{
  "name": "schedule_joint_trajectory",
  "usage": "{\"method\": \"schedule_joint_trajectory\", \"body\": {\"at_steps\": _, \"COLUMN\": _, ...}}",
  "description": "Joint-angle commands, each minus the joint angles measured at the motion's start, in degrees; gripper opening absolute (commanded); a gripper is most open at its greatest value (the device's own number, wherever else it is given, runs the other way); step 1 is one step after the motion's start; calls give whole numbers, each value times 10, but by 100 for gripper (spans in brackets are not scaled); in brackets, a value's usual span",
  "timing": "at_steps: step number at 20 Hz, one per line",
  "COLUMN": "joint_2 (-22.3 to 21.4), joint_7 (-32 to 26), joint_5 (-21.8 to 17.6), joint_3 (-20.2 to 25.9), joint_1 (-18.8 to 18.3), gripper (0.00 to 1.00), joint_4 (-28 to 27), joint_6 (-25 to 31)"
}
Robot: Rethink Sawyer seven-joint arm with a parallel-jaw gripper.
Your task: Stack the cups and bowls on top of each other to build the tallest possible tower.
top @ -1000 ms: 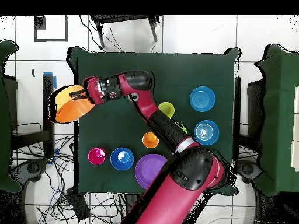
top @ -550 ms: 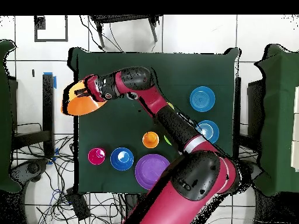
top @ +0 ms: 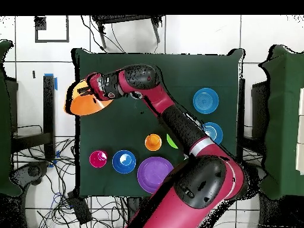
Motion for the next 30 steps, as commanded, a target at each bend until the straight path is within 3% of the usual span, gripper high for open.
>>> {"method": "schedule_joint_trajectory", "body": {"at_steps": 1, "joint_2": 16, "joint_7": 56, "joint_5": 16, "joint_3": -41, "joint_1": 23, "gripper": 0, "joint_4": -15, "joint_6": 50}}
{"method": "schedule_joint_trajectory", "body": {"at_steps": 5, "joint_2": 35, "joint_7": 42, "joint_5": 24, "joint_3": -29, "joint_1": 25, "gripper": 0, "joint_4": -28, "joint_6": 55}}
{"method": "schedule_joint_trajectory", "body": {"at_steps": 12, "joint_2": 35, "joint_7": 41, "joint_5": 38, "joint_3": -3, "joint_1": 24, "gripper": 0, "joint_4": -3, "joint_6": 45}}
{"method": "schedule_joint_trajectory", "body": {"at_steps": 21, "joint_2": 62, "joint_7": 12, "joint_5": 35, "joint_3": -5, "joint_1": 41, "gripper": 0, "joint_4": -44, "joint_6": 51}}
{"method": "schedule_joint_trajectory", "body": {"at_steps": 24, "joint_2": 80, "joint_7": 19, "joint_5": 26, "joint_3": -32, "joint_1": 63, "gripper": 0, "joint_4": -99, "joint_6": 69}}
{"method": "schedule_joint_trajectory", "body": {"at_steps": 30, "joint_2": 73, "joint_7": 97, "joint_5": 3, "joint_3": -111, "joint_1": 109, "gripper": 0, "joint_4": -161, "joint_6": 96}}
